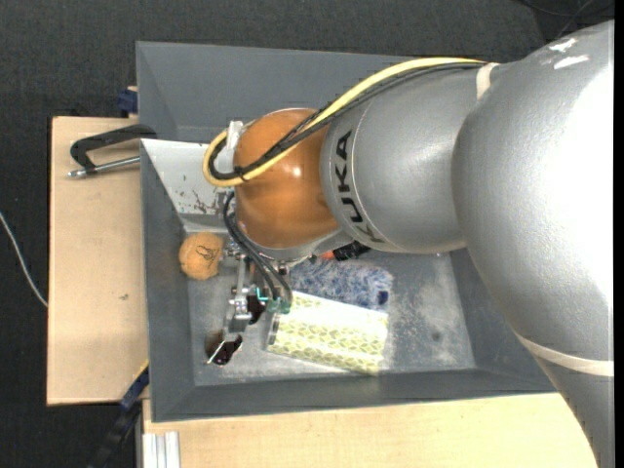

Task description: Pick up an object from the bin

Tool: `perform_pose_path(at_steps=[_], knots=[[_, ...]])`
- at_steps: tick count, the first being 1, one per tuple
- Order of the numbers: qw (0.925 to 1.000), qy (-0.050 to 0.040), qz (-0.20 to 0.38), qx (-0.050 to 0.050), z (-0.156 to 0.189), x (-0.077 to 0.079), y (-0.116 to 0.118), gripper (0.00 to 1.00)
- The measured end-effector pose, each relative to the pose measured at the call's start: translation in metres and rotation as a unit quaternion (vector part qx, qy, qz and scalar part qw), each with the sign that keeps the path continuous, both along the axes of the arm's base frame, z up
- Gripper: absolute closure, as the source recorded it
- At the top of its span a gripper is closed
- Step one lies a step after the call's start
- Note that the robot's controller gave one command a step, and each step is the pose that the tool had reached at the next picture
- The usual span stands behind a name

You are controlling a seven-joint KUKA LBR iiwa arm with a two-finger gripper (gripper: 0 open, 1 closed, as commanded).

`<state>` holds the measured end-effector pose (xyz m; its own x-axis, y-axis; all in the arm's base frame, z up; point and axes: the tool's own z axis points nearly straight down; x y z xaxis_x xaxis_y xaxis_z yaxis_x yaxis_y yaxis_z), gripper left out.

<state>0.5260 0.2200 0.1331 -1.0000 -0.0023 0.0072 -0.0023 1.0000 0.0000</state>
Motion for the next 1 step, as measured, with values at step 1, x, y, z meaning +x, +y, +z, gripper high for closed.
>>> perform_pose_path(at_steps=[1], knots=[[1.0000, -0.0038, -0.001, 0.001, 0.0041, 0.0024, -0.0008, 0.00]])
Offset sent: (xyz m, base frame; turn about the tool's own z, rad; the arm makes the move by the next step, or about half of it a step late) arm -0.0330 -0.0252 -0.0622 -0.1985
